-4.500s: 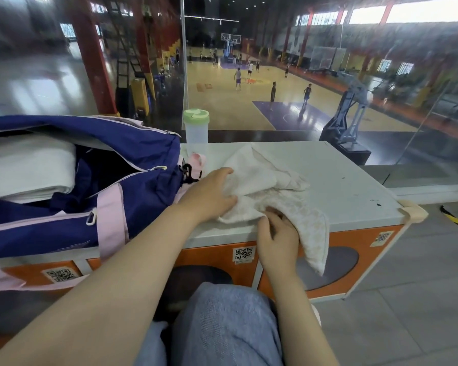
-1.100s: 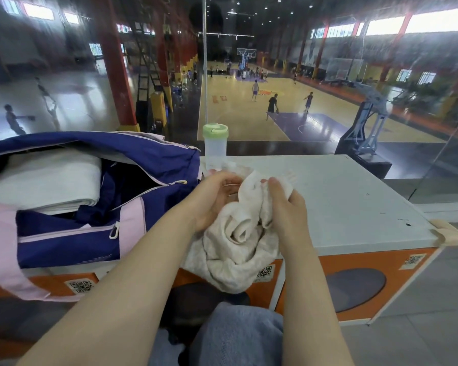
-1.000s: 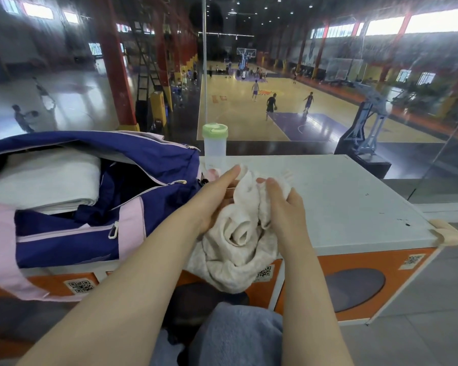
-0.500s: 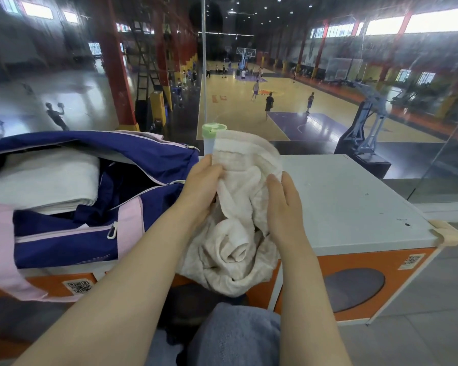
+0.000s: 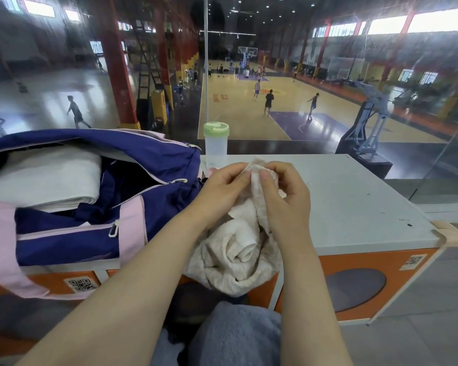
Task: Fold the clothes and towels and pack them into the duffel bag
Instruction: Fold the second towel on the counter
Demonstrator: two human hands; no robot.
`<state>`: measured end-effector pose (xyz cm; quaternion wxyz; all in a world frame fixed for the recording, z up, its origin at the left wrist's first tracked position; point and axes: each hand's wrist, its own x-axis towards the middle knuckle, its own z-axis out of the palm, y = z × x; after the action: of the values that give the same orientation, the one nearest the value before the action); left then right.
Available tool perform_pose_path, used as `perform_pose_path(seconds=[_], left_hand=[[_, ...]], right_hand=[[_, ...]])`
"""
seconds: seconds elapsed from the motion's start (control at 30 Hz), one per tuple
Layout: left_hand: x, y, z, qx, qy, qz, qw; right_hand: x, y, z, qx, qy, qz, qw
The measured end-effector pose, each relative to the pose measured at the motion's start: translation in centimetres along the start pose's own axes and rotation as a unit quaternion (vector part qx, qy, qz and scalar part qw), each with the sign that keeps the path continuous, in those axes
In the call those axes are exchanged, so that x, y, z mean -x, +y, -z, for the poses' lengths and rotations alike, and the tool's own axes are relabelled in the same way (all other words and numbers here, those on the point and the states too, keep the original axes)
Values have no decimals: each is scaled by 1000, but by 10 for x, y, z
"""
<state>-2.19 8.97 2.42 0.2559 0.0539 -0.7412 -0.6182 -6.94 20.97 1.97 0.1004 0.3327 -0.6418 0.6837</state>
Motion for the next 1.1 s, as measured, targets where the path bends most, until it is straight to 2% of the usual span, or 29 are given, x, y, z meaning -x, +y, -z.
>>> perform_pose_path(seconds=[0.3,0.5,0.63,0.77,0.93,1.1], left_hand=[[-5,-9,0,-73,-25,-65,995],[-4,-10,1,-113,-44,-78,990],[-4,-6,1,-107,-27,-43,993],[2,1,-1,-102,-67,72,990],[3,7,-7,-248,-85,95,960],[3,10,1,-321,-32,100,941]], right_hand=[[-3,4,0,16,36,-1,999],[-7,9,7,85,-17,-31,996],[-14,8,10,157,-5,2,988],[-31,1,16,234,9,44,971],[-71,-27,31,236,-24,58,970],[-120,-57,50,294,-35,31,955]])
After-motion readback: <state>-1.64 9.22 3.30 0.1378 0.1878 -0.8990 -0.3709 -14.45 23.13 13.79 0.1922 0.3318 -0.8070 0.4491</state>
